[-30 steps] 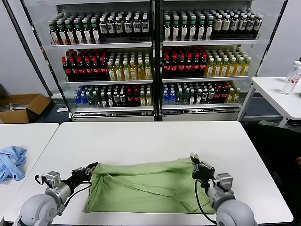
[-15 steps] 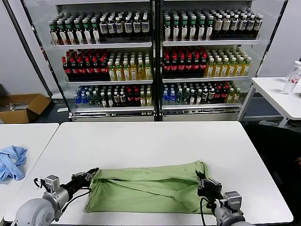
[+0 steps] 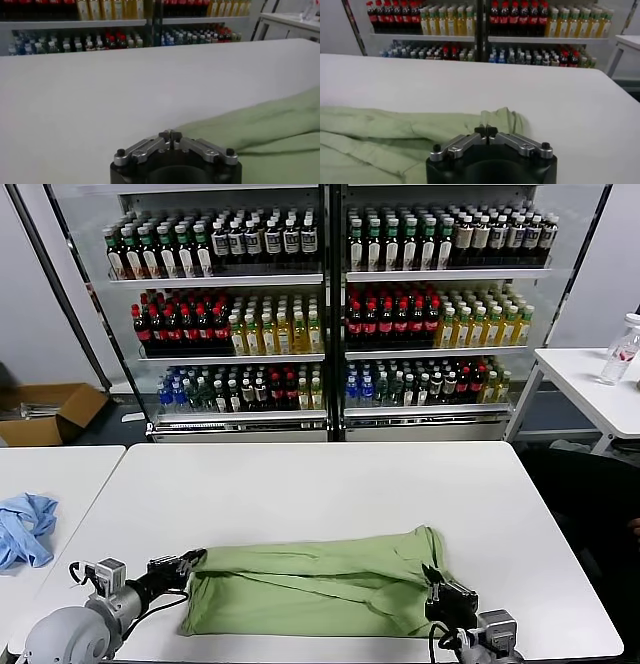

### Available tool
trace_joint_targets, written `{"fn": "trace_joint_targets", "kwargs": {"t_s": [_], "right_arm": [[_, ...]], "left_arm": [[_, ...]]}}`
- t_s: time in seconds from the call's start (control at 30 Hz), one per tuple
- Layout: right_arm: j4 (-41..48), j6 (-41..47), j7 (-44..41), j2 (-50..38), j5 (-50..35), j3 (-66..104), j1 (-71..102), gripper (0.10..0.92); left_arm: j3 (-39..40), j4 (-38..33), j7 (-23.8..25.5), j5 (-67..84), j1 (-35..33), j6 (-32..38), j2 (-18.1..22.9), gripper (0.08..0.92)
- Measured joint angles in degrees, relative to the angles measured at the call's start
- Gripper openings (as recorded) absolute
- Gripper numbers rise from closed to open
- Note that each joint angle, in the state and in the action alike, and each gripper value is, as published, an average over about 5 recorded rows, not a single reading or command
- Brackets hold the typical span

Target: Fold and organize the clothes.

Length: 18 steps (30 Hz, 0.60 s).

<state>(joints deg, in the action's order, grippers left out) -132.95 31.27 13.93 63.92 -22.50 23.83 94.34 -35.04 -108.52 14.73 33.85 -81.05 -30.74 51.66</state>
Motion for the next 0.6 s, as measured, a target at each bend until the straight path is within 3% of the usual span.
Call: {"fn": "trace_joint_targets", "kwargs": {"t_s": [0.37, 0.6], "right_arm": [[-2.41, -0.98, -0.14, 0.25, 2.54, 1.28, 0.99, 0.413], [-2.94, -1.79, -0.21, 0.71, 4.70, 1.15, 1.06, 0.612]], "left_arm": [[-1.77, -2.37, -3.34, -0.71, -1.78, 1.48, 1.31, 0.408], [-0.17, -6.11, -13.70, -0.67, -4.05, 1.62, 3.91, 0.616]]}}
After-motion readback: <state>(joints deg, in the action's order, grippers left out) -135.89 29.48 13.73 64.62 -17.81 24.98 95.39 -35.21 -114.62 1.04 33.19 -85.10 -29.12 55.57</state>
